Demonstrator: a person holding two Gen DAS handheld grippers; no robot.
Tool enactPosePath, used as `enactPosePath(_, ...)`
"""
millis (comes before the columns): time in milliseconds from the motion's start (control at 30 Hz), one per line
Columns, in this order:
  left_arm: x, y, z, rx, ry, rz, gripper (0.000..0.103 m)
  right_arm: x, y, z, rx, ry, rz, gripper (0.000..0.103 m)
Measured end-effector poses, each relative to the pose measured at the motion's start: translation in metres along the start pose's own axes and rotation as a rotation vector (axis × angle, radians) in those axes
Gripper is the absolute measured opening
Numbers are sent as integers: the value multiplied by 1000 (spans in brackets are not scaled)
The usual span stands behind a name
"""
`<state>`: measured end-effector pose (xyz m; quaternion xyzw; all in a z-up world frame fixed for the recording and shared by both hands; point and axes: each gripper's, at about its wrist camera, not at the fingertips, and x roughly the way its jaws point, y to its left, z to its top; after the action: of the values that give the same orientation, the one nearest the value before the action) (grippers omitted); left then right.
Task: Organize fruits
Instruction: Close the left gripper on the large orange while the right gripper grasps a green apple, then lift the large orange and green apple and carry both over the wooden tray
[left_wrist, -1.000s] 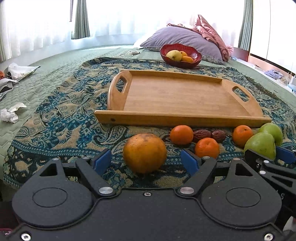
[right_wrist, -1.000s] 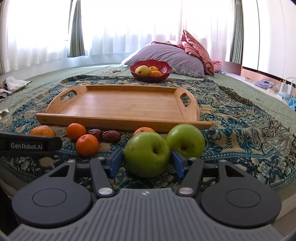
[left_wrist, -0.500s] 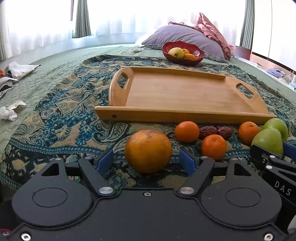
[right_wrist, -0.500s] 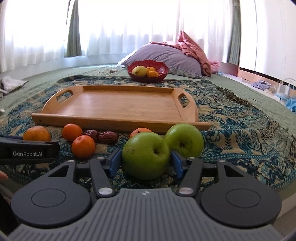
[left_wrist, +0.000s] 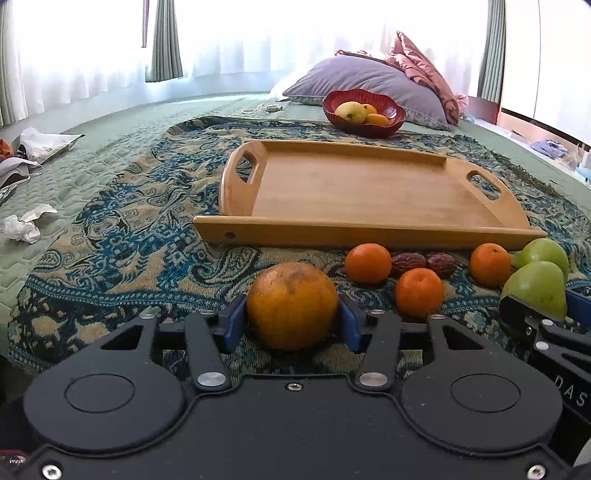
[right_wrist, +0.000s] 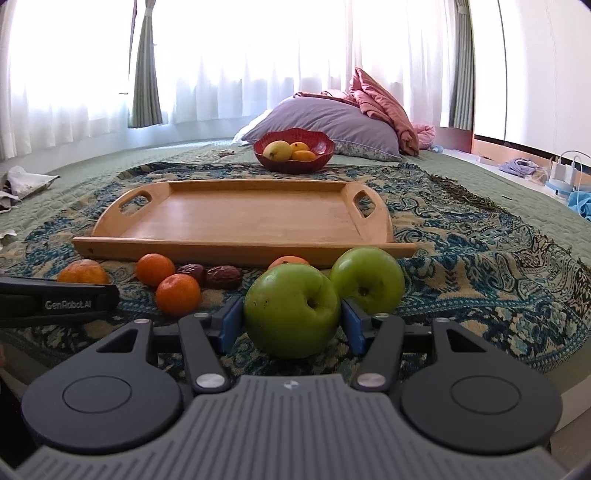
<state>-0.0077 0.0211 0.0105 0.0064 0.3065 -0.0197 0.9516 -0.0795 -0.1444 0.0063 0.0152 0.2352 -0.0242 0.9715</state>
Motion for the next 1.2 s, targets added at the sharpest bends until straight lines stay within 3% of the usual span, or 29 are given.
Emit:
enactPosePath(533, -8, -6, -5, 17, -11, 15, 50, 5, 1, -2, -8, -2, 26, 63)
enactPosePath(1200, 10, -4, -4, 23, -13, 18, 53, 28, 3, -3, -28, -3, 26, 69)
